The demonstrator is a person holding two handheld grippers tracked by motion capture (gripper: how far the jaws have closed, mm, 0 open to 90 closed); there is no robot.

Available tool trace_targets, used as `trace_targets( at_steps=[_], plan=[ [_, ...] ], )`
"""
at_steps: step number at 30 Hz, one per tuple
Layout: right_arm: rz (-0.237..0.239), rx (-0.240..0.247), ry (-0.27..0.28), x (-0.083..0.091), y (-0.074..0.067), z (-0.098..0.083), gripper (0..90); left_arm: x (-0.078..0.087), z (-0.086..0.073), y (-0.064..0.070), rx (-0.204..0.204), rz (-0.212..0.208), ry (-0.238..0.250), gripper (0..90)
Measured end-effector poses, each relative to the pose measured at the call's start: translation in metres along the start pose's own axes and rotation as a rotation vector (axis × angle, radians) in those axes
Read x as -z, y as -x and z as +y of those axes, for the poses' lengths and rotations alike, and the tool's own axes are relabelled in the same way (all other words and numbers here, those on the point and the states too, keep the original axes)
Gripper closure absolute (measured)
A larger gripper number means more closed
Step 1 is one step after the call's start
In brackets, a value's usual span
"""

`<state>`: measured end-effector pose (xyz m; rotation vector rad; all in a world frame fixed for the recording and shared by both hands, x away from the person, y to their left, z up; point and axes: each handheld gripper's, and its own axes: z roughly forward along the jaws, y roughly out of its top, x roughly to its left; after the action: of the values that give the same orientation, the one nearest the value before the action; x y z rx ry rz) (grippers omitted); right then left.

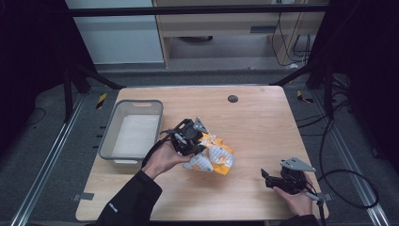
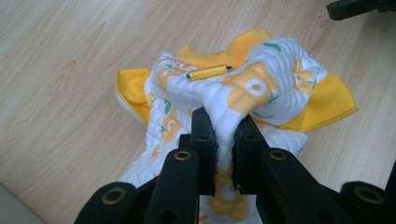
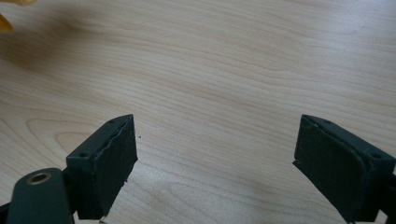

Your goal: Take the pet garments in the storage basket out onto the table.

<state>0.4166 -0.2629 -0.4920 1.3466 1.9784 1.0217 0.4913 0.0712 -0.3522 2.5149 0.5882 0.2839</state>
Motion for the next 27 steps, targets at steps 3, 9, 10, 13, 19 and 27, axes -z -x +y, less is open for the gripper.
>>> trace_targets(
  at_steps=[3, 9, 10, 13, 19, 27],
  plan=[
    [-0.001, -0.002, -0.001, 0.000, 0.000, 0.000, 13.0, -0.004, 0.000, 0.003, -0.010, -0.010, 0.000, 81.5],
    [-0.003, 0.000, 0.000, 0.000, 0.000, 0.000, 13.1, -0.010, -0.001, 0.007, -0.021, -0.023, 0.007, 81.5],
    [-0.002, -0.002, -0.004, -0.001, 0.000, 0.000, 13.0, -0.013, -0.001, 0.008, -0.023, -0.026, 0.004, 81.5],
    [-0.002, 0.001, -0.001, 0.000, 0.000, 0.000, 13.0, -0.017, -0.001, 0.011, -0.029, -0.032, 0.001, 81.5],
    [-0.004, 0.003, -0.003, 0.000, 0.000, 0.000, 12.9, -0.028, -0.004, 0.017, -0.043, -0.034, -0.013, 81.5],
    [-0.006, 0.004, -0.003, 0.000, 0.000, -0.001, 12.8, -0.042, -0.013, 0.021, -0.048, -0.042, -0.019, 81.4]
  ],
)
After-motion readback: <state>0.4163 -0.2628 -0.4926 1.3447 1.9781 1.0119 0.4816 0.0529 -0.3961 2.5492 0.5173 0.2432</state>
